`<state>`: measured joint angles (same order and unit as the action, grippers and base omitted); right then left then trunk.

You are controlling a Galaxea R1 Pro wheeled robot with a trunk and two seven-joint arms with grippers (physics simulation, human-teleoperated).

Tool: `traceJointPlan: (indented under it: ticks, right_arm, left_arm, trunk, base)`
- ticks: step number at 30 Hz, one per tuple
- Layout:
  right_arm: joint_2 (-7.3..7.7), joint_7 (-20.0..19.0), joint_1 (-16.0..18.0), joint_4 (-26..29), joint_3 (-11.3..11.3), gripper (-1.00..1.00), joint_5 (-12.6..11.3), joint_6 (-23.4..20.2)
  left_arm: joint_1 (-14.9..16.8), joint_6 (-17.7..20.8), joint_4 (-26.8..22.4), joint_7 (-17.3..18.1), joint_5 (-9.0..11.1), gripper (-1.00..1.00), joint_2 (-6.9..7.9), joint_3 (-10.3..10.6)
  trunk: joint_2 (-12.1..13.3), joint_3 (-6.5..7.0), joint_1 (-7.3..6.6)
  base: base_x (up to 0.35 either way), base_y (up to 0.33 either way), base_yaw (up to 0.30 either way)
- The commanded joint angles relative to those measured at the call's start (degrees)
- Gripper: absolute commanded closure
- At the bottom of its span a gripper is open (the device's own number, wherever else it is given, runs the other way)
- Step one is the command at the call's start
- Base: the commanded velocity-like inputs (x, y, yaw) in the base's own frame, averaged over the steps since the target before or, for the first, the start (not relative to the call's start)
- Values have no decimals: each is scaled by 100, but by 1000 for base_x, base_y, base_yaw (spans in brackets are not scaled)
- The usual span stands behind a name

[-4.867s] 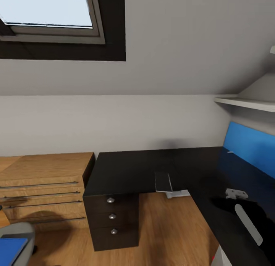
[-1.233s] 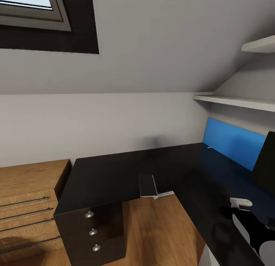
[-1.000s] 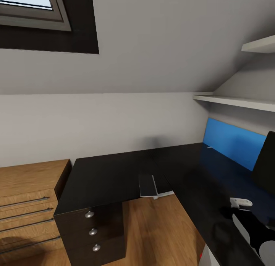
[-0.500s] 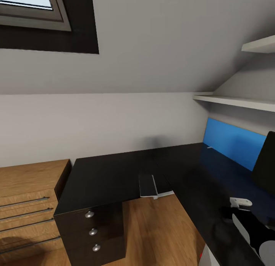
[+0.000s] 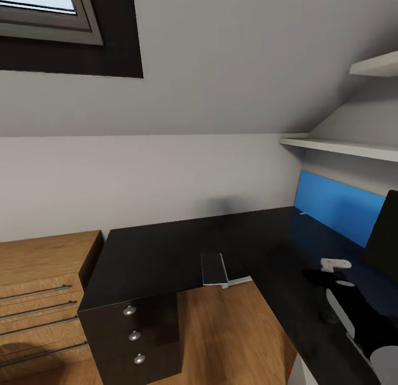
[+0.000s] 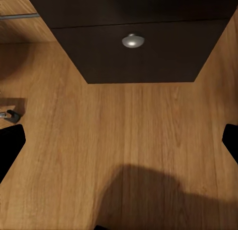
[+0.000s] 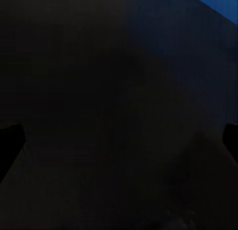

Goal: In the bedroom, organize the workspace by keeping the computer under the desk, ensuring the monitor is on the desk, placing the keyboard on the desk next to the monitor, placing the mouse on the desk next to the keyboard, moving the folder from the swivel chair onto the desk next to the mouse, stacking the notebook on top of the folder with the pen on top of the notebook, and positioning the swivel chair next to the desk.

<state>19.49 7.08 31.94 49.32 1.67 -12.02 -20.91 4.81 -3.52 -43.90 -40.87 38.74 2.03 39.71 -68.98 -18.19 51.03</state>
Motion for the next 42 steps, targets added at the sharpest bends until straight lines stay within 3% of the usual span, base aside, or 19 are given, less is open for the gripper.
traceJointPlan:
  ticks: [1,5,9,15,17,24,29,30,35,39,42]
  right_arm:
    - [-97,46,-229,426,13,-100,-62,-189]
    - [-386,62,-495,1021,16,-100,-62,-657]
    - [-616,71,-548,1171,11,-100,-48,-832]
    - [-802,79,-569,1343,17,-100,-65,-963]
    - [-1016,186,-580,1402,15,-100,-27,-989]
    - [-1205,697,-632,1425,38,-100,-26,-973]
    - [-1334,789,-671,1415,53,-100,-12,-960]
    - [-1487,814,-690,1391,60,-100,54,-952]
    - [-1778,824,-735,1331,90,-100,462,-929]
    - [-2234,826,-848,1042,100,-100,1153,-739]
    - [-2337,828,-859,955,101,-100,1401,-601]
  left_arm:
    - [10,-40,3,-35,69,-100,13,33]
    - [8,-65,11,-29,78,-100,16,22]
    - [7,-118,13,-27,80,-100,19,17]
    - [10,-138,19,-27,88,-100,24,11]
    - [10,-140,20,-27,89,-100,25,11]
    - [8,-140,24,-27,89,-100,19,10]
    - [6,-140,29,-27,89,-100,18,10]
    - [7,-140,30,-27,89,-100,17,10]
    - [8,-140,34,-27,89,-100,22,10]
    - [7,-140,39,-27,89,-100,25,10]
    - [9,-140,39,-27,89,-100,31,10]
  trunk:
    - [-5,-7,0]
    - [-5,-7,0]
    - [-5,-7,0]
    - [-5,-7,0]
    - [-5,-7,0]
    - [-5,-7,0]
    - [-5,-7,0]
    - [-5,-7,0]
    - [-5,-7,0]
    - [-5,-7,0]
    - [-5,-8,0]
  base:
    - [0,0,0]
    - [0,0,0]
    - [0,0,0]
    - [0,0,46]
    - [0,0,215]
    - [0,0,265]
    - [0,0,277]
    - [0,0,279]
    - [0,0,279]
    - [0,0,279]
    - [0,0,279]
